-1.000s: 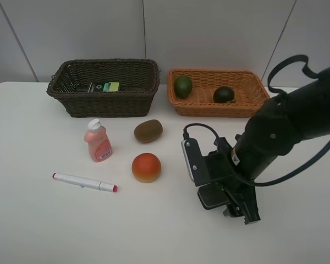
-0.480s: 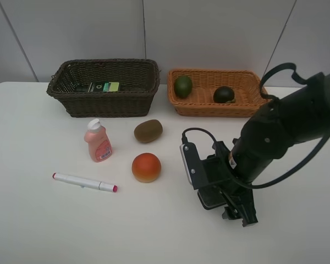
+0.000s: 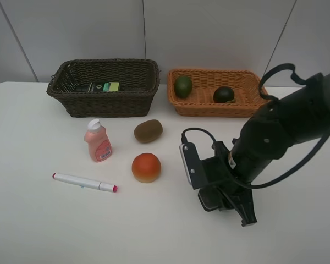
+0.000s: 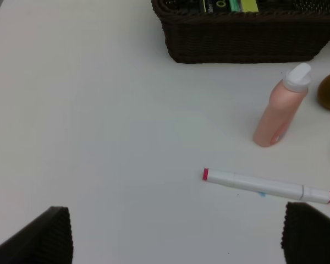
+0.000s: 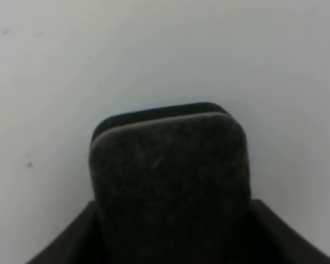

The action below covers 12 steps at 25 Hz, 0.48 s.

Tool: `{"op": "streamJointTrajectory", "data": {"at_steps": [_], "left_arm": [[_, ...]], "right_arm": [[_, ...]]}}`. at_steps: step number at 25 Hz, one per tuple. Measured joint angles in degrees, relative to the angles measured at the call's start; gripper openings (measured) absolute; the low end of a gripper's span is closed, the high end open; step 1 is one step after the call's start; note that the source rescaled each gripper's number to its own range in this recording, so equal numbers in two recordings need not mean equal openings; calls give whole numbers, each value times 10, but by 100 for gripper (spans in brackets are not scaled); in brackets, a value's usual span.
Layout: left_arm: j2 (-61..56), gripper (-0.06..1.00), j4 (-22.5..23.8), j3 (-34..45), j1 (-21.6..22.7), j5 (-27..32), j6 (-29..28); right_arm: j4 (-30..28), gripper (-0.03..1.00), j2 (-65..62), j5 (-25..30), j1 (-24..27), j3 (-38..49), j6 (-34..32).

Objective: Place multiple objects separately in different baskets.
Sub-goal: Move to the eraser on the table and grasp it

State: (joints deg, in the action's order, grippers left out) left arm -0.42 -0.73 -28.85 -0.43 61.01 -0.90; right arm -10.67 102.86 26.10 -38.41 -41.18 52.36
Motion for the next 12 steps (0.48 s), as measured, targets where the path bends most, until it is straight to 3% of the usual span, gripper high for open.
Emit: {"op": "streamJointTrajectory", "data": {"at_steps": [12], "left_arm": [[0, 100, 0, 0, 0, 0, 0]], "right_arm": [[0, 28, 0, 1, 0, 0, 0]]}}
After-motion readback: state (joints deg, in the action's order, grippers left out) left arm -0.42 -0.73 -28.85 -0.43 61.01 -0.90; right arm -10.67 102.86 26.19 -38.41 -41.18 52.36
